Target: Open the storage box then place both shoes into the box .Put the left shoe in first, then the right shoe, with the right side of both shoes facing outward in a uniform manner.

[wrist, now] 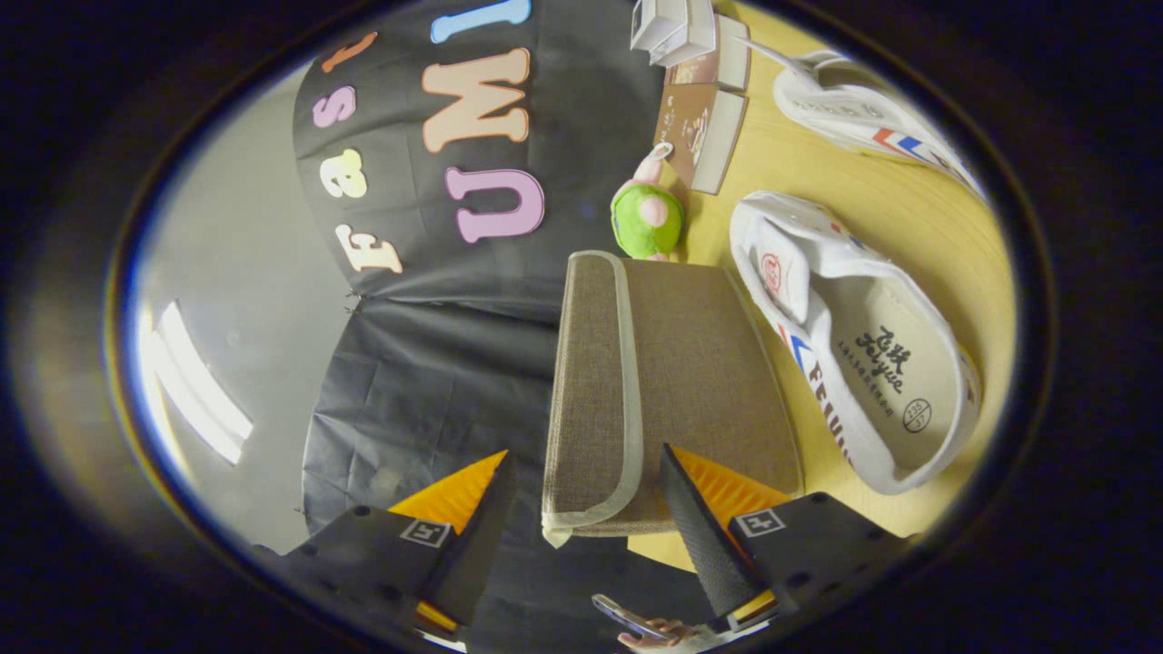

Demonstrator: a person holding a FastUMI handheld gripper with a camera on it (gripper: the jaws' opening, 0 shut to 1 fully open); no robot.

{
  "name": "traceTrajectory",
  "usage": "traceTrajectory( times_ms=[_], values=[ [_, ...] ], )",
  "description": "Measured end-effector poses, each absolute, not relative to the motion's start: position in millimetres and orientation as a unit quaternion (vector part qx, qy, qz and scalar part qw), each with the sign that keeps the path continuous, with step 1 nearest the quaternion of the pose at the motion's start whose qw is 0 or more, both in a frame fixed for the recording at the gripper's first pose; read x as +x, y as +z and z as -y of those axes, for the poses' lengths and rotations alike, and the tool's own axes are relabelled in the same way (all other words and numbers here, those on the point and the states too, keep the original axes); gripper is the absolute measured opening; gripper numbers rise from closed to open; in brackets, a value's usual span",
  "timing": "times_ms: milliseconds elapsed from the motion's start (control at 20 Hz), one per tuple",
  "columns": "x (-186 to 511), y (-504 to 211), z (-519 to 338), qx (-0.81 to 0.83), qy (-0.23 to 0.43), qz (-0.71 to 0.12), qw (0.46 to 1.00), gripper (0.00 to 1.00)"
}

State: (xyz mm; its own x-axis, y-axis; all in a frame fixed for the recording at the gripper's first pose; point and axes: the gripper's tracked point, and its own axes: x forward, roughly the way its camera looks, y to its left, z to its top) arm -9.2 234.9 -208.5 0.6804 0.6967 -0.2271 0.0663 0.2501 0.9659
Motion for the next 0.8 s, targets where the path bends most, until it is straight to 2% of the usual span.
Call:
traceTrajectory(
  times_ms=[200,500,800],
  values=[
    [-3,-201,-236,0.609,0.212,-0.324,0.692,0.73],
    [-6,-199,-233,0.609,0.22,-0.323,0.69,0.55],
    [-8,-198,-225,0.613,0.214,-0.315,0.692,0.31]
  ],
)
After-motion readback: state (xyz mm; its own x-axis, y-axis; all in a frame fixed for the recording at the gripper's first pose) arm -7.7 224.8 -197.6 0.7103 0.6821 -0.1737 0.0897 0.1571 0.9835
